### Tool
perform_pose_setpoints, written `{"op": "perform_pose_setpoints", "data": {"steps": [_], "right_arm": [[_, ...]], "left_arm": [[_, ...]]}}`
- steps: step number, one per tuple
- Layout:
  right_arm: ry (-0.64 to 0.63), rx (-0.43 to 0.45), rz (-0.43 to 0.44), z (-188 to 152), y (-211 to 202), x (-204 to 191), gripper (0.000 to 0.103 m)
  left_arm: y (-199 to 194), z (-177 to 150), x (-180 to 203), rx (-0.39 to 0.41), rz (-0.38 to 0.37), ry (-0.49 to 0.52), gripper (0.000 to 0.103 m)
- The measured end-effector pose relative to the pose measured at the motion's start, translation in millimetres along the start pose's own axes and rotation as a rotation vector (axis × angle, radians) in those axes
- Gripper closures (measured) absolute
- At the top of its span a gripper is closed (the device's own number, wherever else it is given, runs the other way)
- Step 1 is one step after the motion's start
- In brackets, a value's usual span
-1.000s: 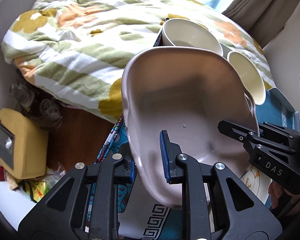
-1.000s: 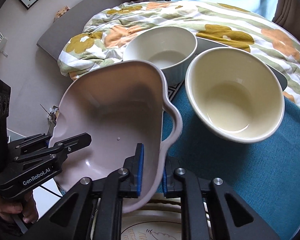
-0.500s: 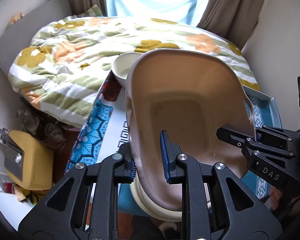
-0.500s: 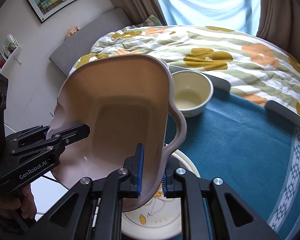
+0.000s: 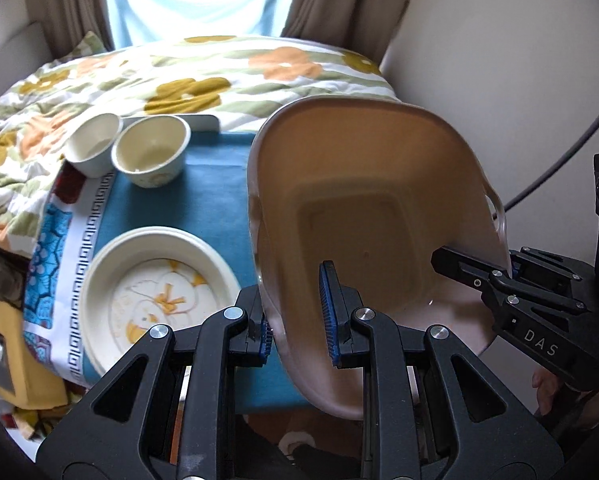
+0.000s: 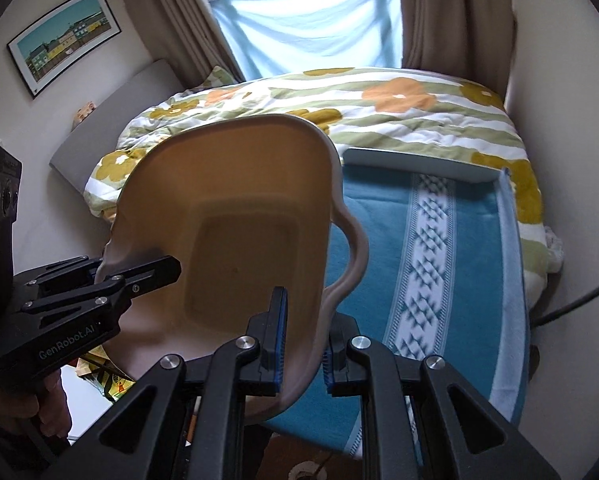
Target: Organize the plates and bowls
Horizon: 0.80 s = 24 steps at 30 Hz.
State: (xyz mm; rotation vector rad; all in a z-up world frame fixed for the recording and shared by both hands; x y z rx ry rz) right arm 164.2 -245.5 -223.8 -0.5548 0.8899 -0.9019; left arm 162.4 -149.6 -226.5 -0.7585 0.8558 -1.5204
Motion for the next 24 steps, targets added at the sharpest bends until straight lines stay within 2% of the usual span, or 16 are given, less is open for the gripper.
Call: {"op": "perform_pose_setpoints", "data": {"steps": [4,9,12,17,24], "right_arm": [[0.092,-0.015,-0.046,-23.3,-8.4,45.6,0.089],[0.186,-0.039,-0.064,-52.9,0.2,94.8,0.089],[0.201,-0.045,-0.069,-65.4,8.7,117.9,0.089],[0.224,-0.025,-0.062,-78.8,16.2,141.8,0.089],[0.254,-0.013,-0.046,-85.3,25.8,153.7,0.089]], "left_arm": [[28.7,-14.2,50.6,-0.058,-0.056,0.059,0.085],[75.8,-33.9,87.1,-0.143,-0.104,0.092,0.085],[93.2,-37.0,98.6,-0.136,-0.118,0.108,0.085],[117.2,-44.1,111.0,-0.157,-0.094,0.141,0.085],[134.4,-48.2,111.3,-0.168,-0.057,0.163,0.085]]}}
Point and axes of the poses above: each gripper's, at about its wrist camera, not at the fingertips, and y roughly the way its jaws point, x to its right, z to its top, the point moved 9 cm from there along y, roughly the way its jaws point, and after that the axes turned 13 degrees about z, right-handed, at the moved point
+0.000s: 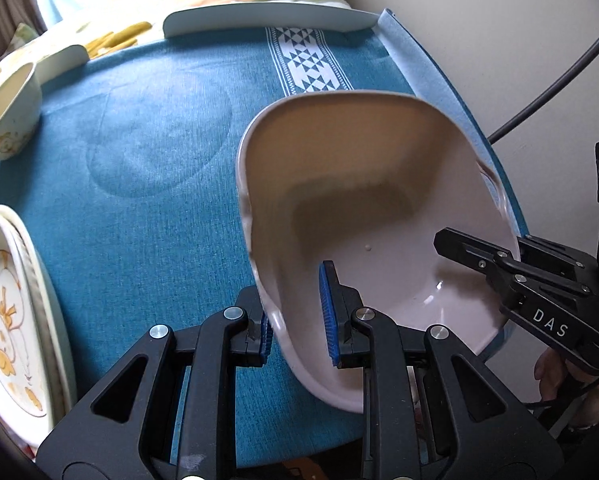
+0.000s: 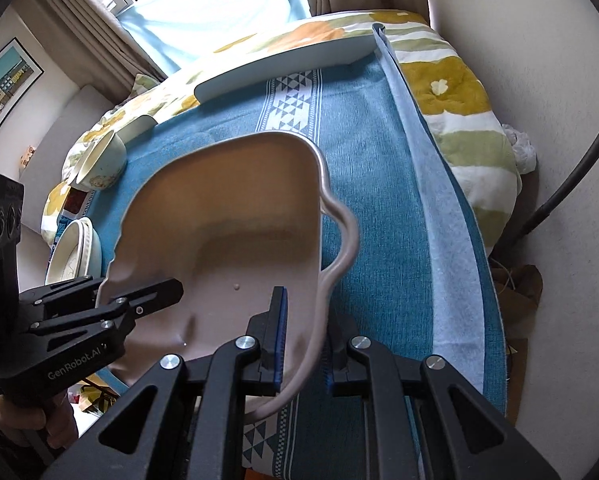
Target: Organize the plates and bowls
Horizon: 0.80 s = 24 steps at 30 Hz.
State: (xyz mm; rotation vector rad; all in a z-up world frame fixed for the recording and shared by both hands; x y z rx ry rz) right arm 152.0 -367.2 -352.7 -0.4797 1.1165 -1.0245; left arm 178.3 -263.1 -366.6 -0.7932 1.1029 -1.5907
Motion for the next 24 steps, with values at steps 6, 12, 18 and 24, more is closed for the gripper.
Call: {"op": "perform_pose_setpoints", "data": {"steps": [6,12,18,24], "right_arm": [[0.035,0.014,0.026,-1.9,-0.5,4.7,0.089],[0.089,0.027,0.073,-2.0,1.6,4.8,0.070],[0.123,0.065,0.089,0.3,0.0,3.8,0.055],[0.144,0.068,0.084,-1.5,-2.0,6.8,0.055]], "left_arm": [[5.3,0.7,2.4,0.008,0.038,0.025,0.085],[11.5,0.6,3.7,-0.011,0.068,0.053,0.085],[14.6,-1.0,3.9,-0.018,0.079,0.063,0.085],[15.3,-2.0,7.6,-0.019,0.060,0.070,0.084]]}}
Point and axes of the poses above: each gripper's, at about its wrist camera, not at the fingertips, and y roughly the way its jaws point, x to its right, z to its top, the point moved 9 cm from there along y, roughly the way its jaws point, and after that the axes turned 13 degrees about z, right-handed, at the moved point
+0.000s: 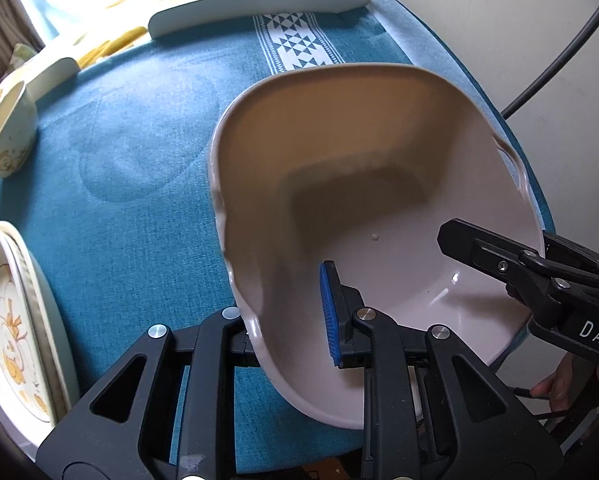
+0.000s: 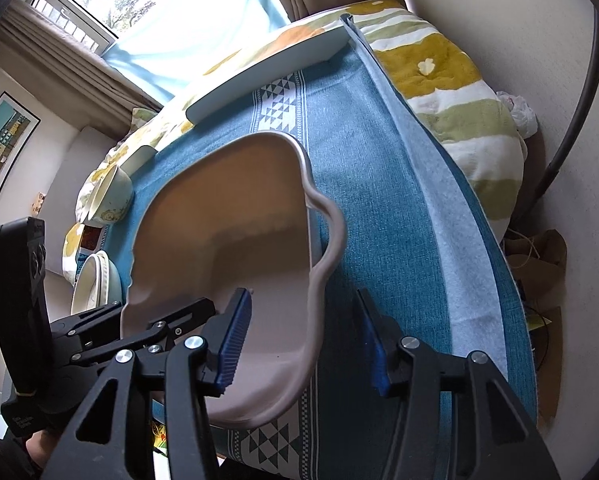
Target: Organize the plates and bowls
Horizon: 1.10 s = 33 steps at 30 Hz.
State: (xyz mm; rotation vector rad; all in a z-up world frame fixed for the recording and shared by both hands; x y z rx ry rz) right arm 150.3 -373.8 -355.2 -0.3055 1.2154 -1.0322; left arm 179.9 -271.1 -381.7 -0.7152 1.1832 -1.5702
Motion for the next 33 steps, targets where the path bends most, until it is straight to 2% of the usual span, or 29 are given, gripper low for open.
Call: {"op": "perform_pose_setpoints", "data": {"steps": [4,5,6,8,9,18,22,26,28,29,30,33], "right_arm": [[0.007,0.011,0.002,-0.7,-2.4,0.5,0.055],[0.008,0.011,0.001,-0.9,-2.3,0.6,0.055],[0.008,0.011,-0.001,-1.2,-2.0,0.8,0.055],[0.013,0.006,0.004,-2.2,-0.6,1.0,0.055],[0.016,0.008,0.007,-2.4,-0.8,0.8,0.055],[0.021,0.074,-0.012,4.6,-29.7,-4.8,0.055],[-0.042,0.121,-0.037,16.0,-62.3,-29.2,0.055],[-0.168,0.164,-0.029,36.6,-89.3,-79.9,0.055],[-0.232,0.177,0.000,49.2,-94.6,-109.7,0.038],[-0.262,0.186,0.016,55.4,-94.5,-124.7,0.013],[-0.291,0.198,0.042,61.7,-94.3,-139.7,0.001],[-0.375,0.238,0.115,79.8,-84.8,-185.4,0.001]], "left_arm": [[0.3,-1.4,0.4,-0.007,-0.011,0.001,0.080],[-0.1,-1.7,0.1,-0.006,-0.010,0.001,0.071],[-1.0,-1.6,-0.1,-0.002,-0.009,-0.001,0.049],[-5.7,0.2,-2.4,0.029,0.004,-0.009,0.023],[-8.8,0.9,-3.7,0.045,0.016,-0.008,0.020],[-33.3,-2.3,-9.7,0.067,0.048,0.009,0.020],[-72.6,-5.5,-29.5,0.114,0.076,-0.020,0.020],[-133.3,-5.1,-67.1,0.203,0.102,-0.088,0.019],[-166.5,0.2,-94.2,0.273,0.133,-0.141,0.013],[-179.0,3.5,-107.3,0.305,0.156,-0.169,0.002],[-191.7,8.2,-124.2,0.340,0.183,-0.201,0.000],[-209.7,15.9,-166.0,0.378,0.207,-0.263,0.000]]}}
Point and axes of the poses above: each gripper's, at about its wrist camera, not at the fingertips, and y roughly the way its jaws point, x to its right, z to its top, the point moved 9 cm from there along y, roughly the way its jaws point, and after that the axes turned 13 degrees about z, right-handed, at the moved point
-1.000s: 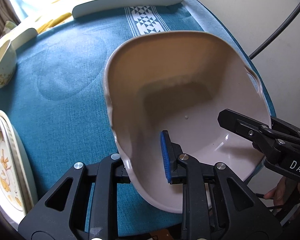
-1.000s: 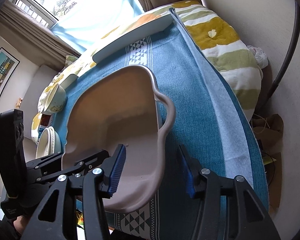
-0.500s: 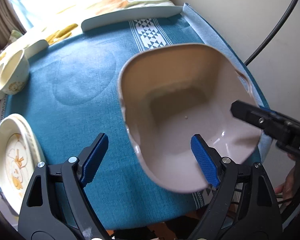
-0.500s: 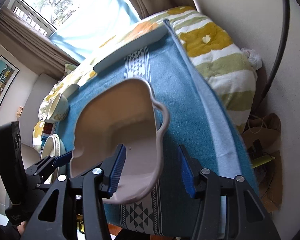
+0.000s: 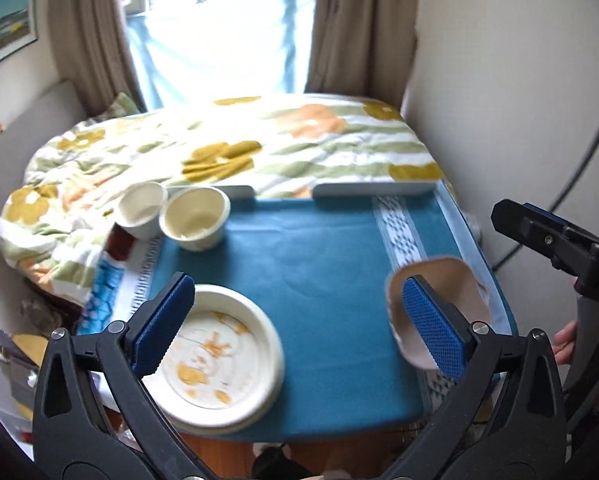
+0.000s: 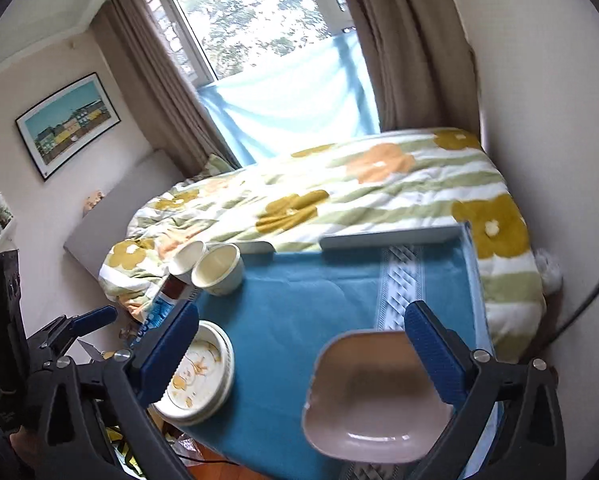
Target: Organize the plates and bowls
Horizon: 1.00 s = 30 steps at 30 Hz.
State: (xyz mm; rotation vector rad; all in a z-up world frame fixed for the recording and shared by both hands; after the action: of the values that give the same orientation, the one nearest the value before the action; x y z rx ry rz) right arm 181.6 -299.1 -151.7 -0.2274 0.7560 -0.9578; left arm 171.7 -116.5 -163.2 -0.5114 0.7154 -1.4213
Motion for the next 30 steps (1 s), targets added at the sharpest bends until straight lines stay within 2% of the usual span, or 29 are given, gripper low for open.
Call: {"op": "perform_pose_setpoints", "data": {"steps": [5,8,11,15,16,20,22,24,27,30], "right_arm": [[-0.069,-0.098,0.036,23.8,61.8,-39.6,0.001],[-0.054,-0.123,0.035,33.7,99.9,-52.6,0.001],[-0.034,-0.198,0.035,35.9,146.6,-57.1,0.001],[0.007,-0.293,0.021,31.8,205.0,-52.0,0.001],[0.020,-0.322,0.013,28.4,220.2,-48.8,0.001],[0.066,-0.418,0.015,10.4,274.8,-40.4,0.002],[0.091,-0.448,0.024,2.7,295.4,-38.4,0.008],[0.119,-0.481,0.033,-5.6,315.0,-35.4,0.020],[0.151,-0.520,0.042,-17.5,338.6,-31.5,0.034],[0.180,-0.547,0.055,-27.6,356.2,-29.8,0.042]], "left_arm": [[37.0,15.4,-65.9,-0.067,0.071,-0.060,0.000],[63.7,20.8,-105.0,-0.116,0.064,-0.134,0.000],[91.8,25.8,-135.9,-0.167,0.053,-0.194,0.000],[148.8,26.5,-161.0,-0.273,0.038,-0.227,0.001],[164.2,25.6,-165.8,-0.303,0.030,-0.236,0.002],[220.2,21.7,-172.0,-0.411,-0.021,-0.255,0.020],[245.8,17.8,-169.0,-0.451,-0.037,-0.242,0.027],[267.7,12.6,-164.0,-0.483,-0.047,-0.226,0.039],[291.7,6.2,-159.0,-0.520,-0.069,-0.215,0.045],[307.5,3.1,-155.6,-0.540,-0.086,-0.207,0.049]]}}
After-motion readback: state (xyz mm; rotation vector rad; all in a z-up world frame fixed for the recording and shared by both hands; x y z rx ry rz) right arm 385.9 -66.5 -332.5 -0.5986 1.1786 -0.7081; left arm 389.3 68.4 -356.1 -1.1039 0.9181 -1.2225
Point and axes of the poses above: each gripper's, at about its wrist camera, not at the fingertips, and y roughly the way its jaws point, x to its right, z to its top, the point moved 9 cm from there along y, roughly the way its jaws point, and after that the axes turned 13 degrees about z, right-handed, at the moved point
